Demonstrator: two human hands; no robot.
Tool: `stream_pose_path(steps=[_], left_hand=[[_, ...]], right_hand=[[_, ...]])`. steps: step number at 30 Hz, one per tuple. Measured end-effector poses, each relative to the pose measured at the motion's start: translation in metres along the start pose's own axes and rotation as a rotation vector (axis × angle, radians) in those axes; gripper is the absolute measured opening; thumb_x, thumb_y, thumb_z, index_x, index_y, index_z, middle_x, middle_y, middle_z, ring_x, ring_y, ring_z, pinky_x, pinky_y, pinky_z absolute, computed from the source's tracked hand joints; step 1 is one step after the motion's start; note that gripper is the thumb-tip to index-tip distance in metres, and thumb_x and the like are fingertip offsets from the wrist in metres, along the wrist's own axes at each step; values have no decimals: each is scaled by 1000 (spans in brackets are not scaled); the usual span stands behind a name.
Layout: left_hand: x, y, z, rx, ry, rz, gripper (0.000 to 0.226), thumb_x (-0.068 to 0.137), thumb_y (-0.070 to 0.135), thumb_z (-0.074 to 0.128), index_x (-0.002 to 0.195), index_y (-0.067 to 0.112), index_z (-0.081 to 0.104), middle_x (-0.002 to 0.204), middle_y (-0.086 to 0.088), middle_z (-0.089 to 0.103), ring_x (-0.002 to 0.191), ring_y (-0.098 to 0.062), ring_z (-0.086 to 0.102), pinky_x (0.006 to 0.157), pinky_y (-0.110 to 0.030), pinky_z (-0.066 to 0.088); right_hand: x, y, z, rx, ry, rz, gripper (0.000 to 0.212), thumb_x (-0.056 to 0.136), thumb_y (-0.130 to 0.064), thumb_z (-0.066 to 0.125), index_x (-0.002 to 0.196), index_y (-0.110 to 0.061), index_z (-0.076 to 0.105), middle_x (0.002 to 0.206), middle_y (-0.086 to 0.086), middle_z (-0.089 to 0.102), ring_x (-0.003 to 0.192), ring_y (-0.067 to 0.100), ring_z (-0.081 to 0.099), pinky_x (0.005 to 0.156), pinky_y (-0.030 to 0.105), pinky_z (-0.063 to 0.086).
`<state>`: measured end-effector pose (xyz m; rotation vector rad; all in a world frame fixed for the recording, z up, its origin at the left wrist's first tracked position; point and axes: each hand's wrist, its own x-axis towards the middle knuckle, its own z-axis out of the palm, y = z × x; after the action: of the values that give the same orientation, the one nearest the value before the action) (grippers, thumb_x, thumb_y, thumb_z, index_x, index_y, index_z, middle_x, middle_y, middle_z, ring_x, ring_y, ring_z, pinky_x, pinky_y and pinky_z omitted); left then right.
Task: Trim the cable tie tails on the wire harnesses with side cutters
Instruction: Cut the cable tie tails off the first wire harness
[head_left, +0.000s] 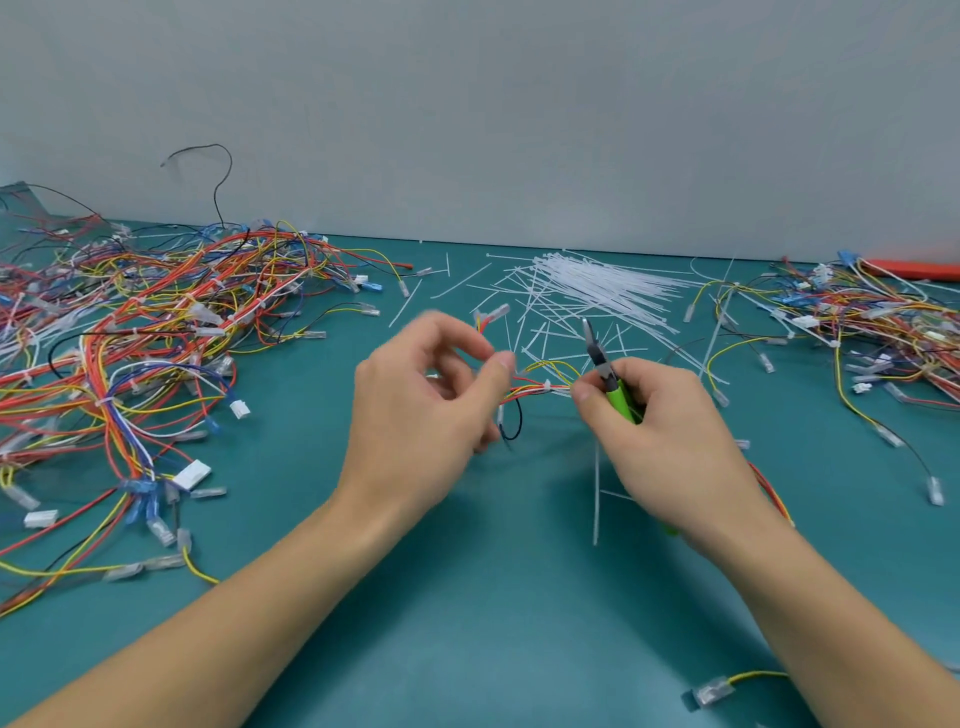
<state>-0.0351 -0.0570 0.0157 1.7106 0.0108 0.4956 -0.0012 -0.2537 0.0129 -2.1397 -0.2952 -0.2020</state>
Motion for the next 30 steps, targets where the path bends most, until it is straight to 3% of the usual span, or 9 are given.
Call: stream_pose_path(steps=[2, 4, 7, 9, 12, 16, 23, 30], left_hand=[[-9, 2, 7, 59, -224, -82, 18, 90, 36, 74, 82, 20, 73, 61, -2, 70, 41, -26, 65, 35, -29, 46], [-16, 1, 17, 40, -376, -248, 17, 96, 35, 69, 93, 20, 76, 81, 1, 78, 47, -25, 68, 35, -26, 44], [-17, -2, 24, -153, -345, -422, 28, 103, 27, 62, 129, 17, 64, 109, -3, 76, 68, -26, 76, 41, -30, 53], [-13, -4, 23, -286, -314, -459, 38, 103, 25, 61, 140, 19, 54, 115, -3, 76, 76, -24, 77, 44, -29, 55], [-9, -7, 20, -400, -324, -385, 32, 102, 24, 62, 135, 27, 61, 112, 0, 78, 75, -16, 71, 45, -22, 47], [-4, -11, 19, -446, -250, -304, 19, 99, 21, 65, 116, 21, 74, 107, 0, 76, 75, -10, 65, 49, -22, 41], [1, -12, 20, -451, -275, -257, 18, 93, 29, 68, 110, 26, 75, 101, 4, 72, 74, -11, 59, 50, -22, 39], [8, -12, 15, -410, -150, -240, 10, 100, 20, 64, 105, 14, 72, 94, 3, 74, 68, -11, 61, 48, -22, 44]], right_hand=[[0, -1, 0, 73, 8, -3, 20, 98, -36, 66, 85, -20, 67, 62, 7, 56, 55, 21, 45, 54, 35, 42], [-2, -6, 1, 157, 7, 1, 13, 99, -33, 67, 88, -26, 68, 73, 9, 68, 66, 31, 58, 64, 44, 52], [-4, -14, 2, 340, -38, 37, 12, 101, -23, 66, 90, -21, 71, 82, -2, 77, 68, 12, 66, 73, 38, 56], [-4, -19, 2, 412, -71, 66, 11, 102, -20, 64, 94, -16, 71, 86, -2, 78, 71, 9, 67, 74, 31, 54], [-5, -21, 1, 523, -119, 142, 11, 102, -19, 62, 96, -15, 71, 89, 2, 79, 71, 10, 68, 75, 34, 56], [-5, -24, -2, 697, -230, 254, 16, 100, -24, 65, 89, -21, 77, 92, 8, 78, 71, 17, 67, 74, 38, 56], [-3, -26, -4, 874, -288, 363, 15, 86, -34, 73, 78, -22, 79, 86, 8, 71, 67, 18, 63, 67, 35, 57], [-2, -25, -5, 854, -233, 382, 23, 81, -43, 76, 88, -21, 80, 83, 8, 70, 66, 18, 60, 64, 31, 51]])
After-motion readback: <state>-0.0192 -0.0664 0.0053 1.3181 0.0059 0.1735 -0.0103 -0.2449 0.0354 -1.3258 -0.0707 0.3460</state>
